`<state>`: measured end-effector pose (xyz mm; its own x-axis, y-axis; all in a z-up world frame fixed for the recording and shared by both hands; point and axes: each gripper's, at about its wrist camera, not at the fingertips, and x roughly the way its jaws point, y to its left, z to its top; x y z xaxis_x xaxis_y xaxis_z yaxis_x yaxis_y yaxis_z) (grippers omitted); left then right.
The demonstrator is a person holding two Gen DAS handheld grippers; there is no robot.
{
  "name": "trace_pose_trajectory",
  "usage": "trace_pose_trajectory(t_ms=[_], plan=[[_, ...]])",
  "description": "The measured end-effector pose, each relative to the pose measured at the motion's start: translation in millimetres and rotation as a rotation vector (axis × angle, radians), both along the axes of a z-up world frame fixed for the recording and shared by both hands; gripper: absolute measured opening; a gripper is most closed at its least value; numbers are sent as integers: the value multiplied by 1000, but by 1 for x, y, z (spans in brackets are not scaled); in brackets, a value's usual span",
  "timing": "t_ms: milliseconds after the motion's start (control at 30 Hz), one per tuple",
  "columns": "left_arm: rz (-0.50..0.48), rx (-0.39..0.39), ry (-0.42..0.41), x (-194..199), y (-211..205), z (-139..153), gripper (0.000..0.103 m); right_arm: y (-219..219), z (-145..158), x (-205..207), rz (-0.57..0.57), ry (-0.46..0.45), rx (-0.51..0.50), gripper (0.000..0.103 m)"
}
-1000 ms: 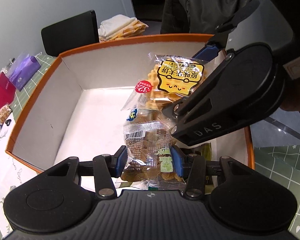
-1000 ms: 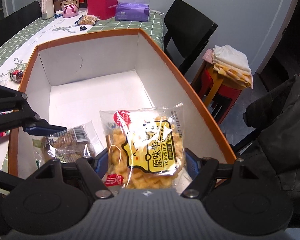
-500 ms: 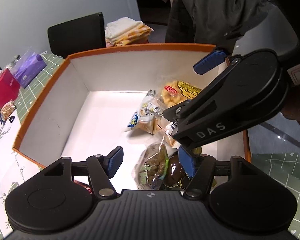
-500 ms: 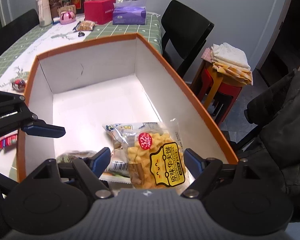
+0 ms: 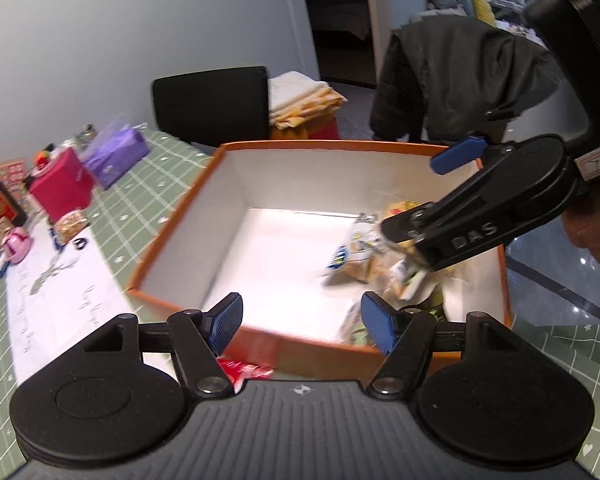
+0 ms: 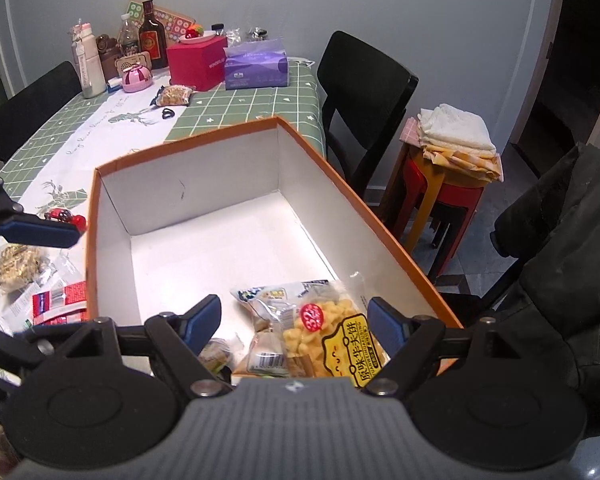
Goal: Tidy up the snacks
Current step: 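Withdraw both open tools from the box back toward the table, then grasp the clear mixed dried-chips bag with the left tool while the right approaches the white-snack bag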
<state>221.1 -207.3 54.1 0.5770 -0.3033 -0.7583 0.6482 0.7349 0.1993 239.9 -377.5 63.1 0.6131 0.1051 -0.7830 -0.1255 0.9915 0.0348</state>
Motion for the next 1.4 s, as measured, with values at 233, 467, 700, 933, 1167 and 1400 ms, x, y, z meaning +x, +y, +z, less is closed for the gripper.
trace_pose_trajectory(t_ms=[233,467,700,933,1167,1400], plan=[[61,-3,-23,-6,52,17,80,19,16,-7,26,-39,15,78],[154,-30,-21,-13,115,24,81,49,33,-16,83,-78,18,78],[208,-70,-9,-31,164,21,81,86,41,-30,181,-104,-8,78],[207,-69,9,-61,194,7,81,115,37,-46,278,-86,2,79],[109,-236,34,-99,179,-8,89,139,35,-54,333,-75,3,79],[10,-294,94,-124,141,-37,90,148,33,-58,358,-71,2,79]])
